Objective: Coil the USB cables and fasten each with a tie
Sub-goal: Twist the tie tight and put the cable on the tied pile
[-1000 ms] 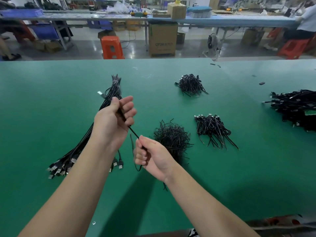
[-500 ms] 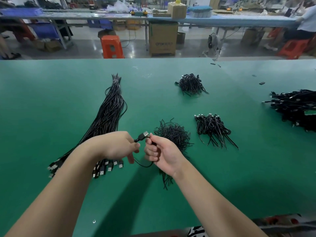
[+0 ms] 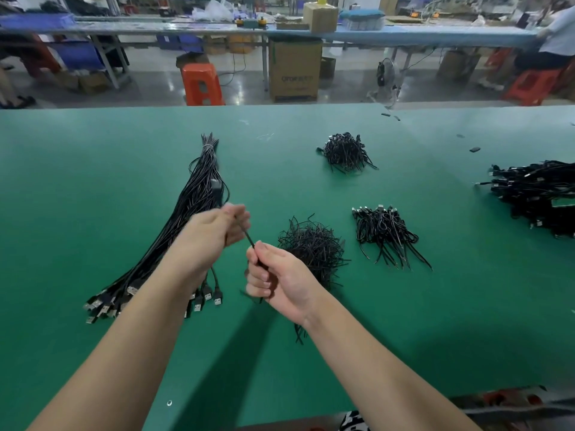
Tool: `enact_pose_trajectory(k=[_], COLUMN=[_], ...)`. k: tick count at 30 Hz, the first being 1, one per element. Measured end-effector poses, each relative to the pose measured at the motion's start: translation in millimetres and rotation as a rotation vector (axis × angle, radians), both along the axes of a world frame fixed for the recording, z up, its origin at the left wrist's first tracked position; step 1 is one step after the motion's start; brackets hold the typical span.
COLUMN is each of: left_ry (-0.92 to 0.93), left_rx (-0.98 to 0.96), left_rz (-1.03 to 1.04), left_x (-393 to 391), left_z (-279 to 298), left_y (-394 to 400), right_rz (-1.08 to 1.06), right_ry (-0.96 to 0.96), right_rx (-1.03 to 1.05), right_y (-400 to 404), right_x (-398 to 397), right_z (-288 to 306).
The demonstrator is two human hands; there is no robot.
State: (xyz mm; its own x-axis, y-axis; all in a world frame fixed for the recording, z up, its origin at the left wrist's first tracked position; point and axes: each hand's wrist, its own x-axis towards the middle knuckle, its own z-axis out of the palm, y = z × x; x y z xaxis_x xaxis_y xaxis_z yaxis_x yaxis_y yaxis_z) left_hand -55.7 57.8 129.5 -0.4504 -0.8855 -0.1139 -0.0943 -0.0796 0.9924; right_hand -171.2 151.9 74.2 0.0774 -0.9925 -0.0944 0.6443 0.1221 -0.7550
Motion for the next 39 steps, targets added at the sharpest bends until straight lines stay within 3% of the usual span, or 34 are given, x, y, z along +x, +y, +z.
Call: enact_pose_trajectory(k=[2,4,7,9,12,14,19,21,26,31,36,39], left_ry=[0.333,0.571,0.691,0.545,0.071,-0.190,-0.777,-0.862,-0.657,-0.332,-0.155,0.174], left_rx=[0.165,0.315,0.408,0.306,-0.005,-0.095,-0.261,-0.243,-0.339,-0.064,-0.175,-0.057], left_rz=[0.160,0.190,0.044,-0.148,-0.513,-0.683,-0.770,-0.692,-0.316,-0.486,-0.247,-0.057], left_x=[-4.5,-1.1,9.1,15.5,25.5,29.5,25.0,22.3,1.6,1.3,-14.1,-26.0], left_z=[9.0,20.4,33.6,37.5,40.4,40.8,36.4,27.9,1.0,-15.9,-18.4,-15.8], left_y=[-7.4,-14.1,-10.9,-4.7,1.2,2.2,4.9,4.1,4.7,7.1,12.6,13.7], right_rz=[0.022,0.025,-0.008,-0.021,-0.007,-0.007,-0.054,-0.081,-0.109,-0.128,-0.109,-0.145], right_ry=[0.018,0.053,0.045,-0.020,-0.073,-0.010,0.071,0.120,0.179,0.257,0.304,0.577], right_rx=[-0.007,0.004,0.030,0.054,0.090,0.081,0.086,0.077,0.008,-0.040,-0.063,-0.083], right_y=[-0.4,0.0,-0.1,-1.5,-2.8,-3.5,-5.6,-5.7,-3.4,-1.0,1.5,2.5], right_x=[5.0,7.4,5.3,0.8,-7.8,-13.1,-26.0,-30.0,-30.3,-34.7,-28.2,-22.3], right_z=[-2.4,-7.2,-15.1,-18.2,-16.9,-13.2,-0.8,2.5,7.9,8.9,5.2,2.6])
